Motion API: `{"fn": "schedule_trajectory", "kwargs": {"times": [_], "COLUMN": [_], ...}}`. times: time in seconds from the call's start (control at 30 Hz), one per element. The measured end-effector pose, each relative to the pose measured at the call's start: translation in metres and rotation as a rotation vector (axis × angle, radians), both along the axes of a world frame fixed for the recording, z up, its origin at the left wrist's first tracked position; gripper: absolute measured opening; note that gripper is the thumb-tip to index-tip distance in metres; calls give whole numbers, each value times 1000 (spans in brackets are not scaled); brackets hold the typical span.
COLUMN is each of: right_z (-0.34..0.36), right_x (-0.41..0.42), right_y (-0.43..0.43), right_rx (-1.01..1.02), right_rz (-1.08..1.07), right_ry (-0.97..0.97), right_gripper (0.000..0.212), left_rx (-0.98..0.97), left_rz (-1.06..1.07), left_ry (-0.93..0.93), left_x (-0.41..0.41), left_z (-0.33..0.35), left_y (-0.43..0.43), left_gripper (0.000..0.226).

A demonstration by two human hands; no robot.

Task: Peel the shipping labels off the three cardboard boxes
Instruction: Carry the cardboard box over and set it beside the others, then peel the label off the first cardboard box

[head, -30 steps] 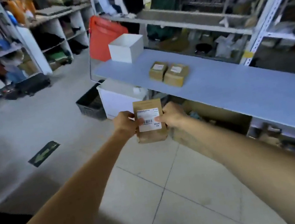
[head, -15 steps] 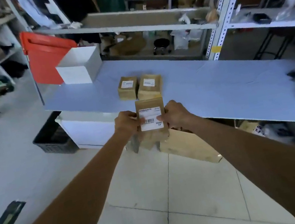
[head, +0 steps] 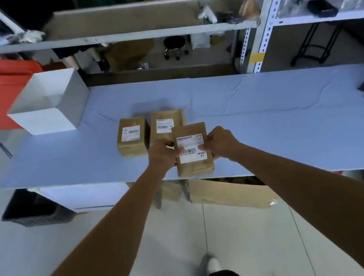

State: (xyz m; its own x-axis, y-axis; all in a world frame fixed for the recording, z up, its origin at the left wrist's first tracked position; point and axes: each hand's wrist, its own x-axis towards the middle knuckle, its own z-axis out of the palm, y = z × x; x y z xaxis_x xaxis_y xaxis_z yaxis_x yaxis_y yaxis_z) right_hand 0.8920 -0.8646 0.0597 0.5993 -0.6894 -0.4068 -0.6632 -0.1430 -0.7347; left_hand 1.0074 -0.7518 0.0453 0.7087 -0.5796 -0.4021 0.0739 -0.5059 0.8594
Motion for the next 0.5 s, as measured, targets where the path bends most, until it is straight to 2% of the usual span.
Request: {"fn": "schedule_trajectory", "kwargs": {"times": [0.07, 0.2, 0.37, 0.5], "right_z": [-2, -7, -22, -33], "right_x": [10, 27, 44, 53], "right_y": [-24, -67, -109, -125], "right_rx": [1, -18, -43, -82], "right_rz": [-21, -30, -8, -69], "right_ry": [17, 72, 146, 181], "right_gripper": [27, 31, 38, 34], "left_rx": [4, 25, 3, -1], "left_rz": [-27, -72, -123, -149], "left_ry": [0, -50, 21, 102], "left_x": [13, 37, 59, 72], "left_z": [-4, -16, -40, -52], "left_y": [-27, -73, -112, -134], "left_gripper": [16, 13, 28, 36]}}
